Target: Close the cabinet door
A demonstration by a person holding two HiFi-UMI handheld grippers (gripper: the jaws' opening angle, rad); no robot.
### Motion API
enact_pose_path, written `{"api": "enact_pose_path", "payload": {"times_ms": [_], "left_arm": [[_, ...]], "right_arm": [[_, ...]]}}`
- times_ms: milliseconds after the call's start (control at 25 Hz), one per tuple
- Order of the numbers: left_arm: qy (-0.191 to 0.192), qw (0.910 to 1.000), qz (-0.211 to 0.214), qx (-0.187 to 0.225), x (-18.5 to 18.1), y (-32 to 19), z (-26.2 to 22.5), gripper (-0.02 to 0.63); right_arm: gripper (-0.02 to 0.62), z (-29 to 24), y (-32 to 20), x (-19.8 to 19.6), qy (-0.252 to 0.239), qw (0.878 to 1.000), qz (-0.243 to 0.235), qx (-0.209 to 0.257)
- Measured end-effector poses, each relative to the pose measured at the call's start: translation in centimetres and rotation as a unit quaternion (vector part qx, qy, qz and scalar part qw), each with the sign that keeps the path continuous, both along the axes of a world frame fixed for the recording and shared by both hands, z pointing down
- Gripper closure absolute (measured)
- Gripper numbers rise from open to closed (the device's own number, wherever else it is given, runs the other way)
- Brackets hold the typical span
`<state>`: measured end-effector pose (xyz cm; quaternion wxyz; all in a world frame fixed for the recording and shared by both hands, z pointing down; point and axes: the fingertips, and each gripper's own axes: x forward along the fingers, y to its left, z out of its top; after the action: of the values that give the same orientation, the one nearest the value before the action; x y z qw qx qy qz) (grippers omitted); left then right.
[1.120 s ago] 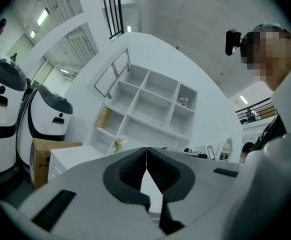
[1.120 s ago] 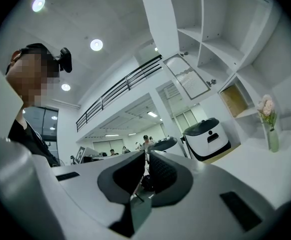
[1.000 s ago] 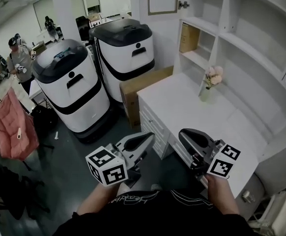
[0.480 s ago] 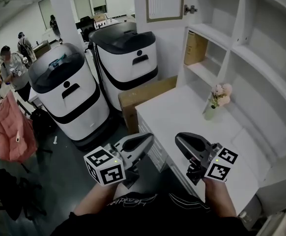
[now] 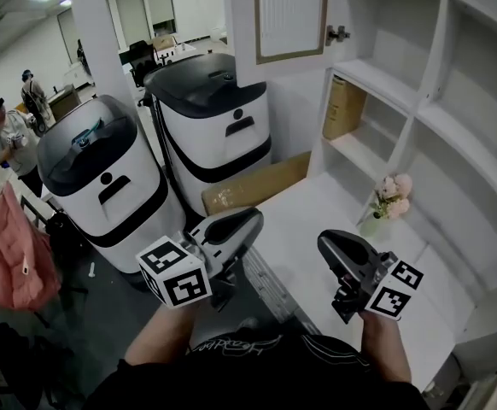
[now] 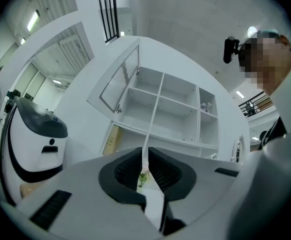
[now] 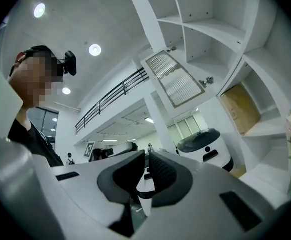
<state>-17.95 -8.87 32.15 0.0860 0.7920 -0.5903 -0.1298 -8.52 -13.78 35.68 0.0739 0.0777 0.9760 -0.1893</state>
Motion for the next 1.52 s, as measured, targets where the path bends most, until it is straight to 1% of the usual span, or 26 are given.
{"api": "enact_pose_path", "payload": {"times_ms": [120,200,400,560,640,760,840,960,1040,1200,1400,1520], "left_arm": [[-0.017,0.9993,0.021,0.026,-2.8,-2.3,-2.5,0.574],[-0.033,0.9982,0.026,0.042,-5.0,-3.7,-4.3,0.536],[-0.063,0.9952,0.016,0.073,-10.5,-7.1,-7.9,0.475],[-0.086,0.9922,0.0,0.091,-14.4,-9.4,-9.9,0.397],[-0.09,0.991,-0.005,0.099,-16.2,-10.6,-10.6,0.36],[-0.09,0.9897,0.003,0.111,-18.3,-12.6,-11.4,0.335],[-0.098,0.9885,0.007,0.115,-19.5,-13.8,-11.8,0.325],[-0.118,0.986,0.005,0.119,-21.0,-15.4,-12.3,0.325],[-0.118,0.9854,0.015,0.121,-21.8,-16.7,-12.7,0.325],[-0.105,0.9847,0.061,0.125,-22.5,-19.0,-13.2,0.325],[-0.109,0.9783,0.11,0.138,-21.9,-20.4,-13.5,0.325],[-0.113,0.9752,0.126,0.142,-21.5,-20.8,-13.6,0.325]], "right_arm": [[0.541,-1.1,-2.0,-2.3,-0.002,1.0,0.018,0.01],[0.541,-1.9,-3.2,-3.8,-0.005,0.999,0.029,0.016],[0.541,-3.1,-5.6,-6.2,-0.003,0.998,0.062,0.027],[0.541,-3.0,-7.2,-7.3,-0.001,0.996,0.089,0.026],[0.541,-2.9,-7.7,-7.9,0.0,0.995,0.099,0.024],[0.541,-2.8,-8.2,-8.9,0.003,0.994,0.107,0.029],[0.541,-2.6,-8.4,-9.4,0.006,0.993,0.112,0.031],[0.541,-2.2,-8.8,-9.9,0.01,0.992,0.124,0.026],[0.541,-1.9,-9.2,-10.2,0.012,0.991,0.132,0.023],[0.541,-1.2,-9.8,-11.4,0.021,0.99,0.137,0.019],[0.541,-0.5,-10.5,-12.4,0.031,0.989,0.147,0.016],[0.541,-0.3,-10.8,-12.7,0.036,0.988,0.152,0.017]]}}
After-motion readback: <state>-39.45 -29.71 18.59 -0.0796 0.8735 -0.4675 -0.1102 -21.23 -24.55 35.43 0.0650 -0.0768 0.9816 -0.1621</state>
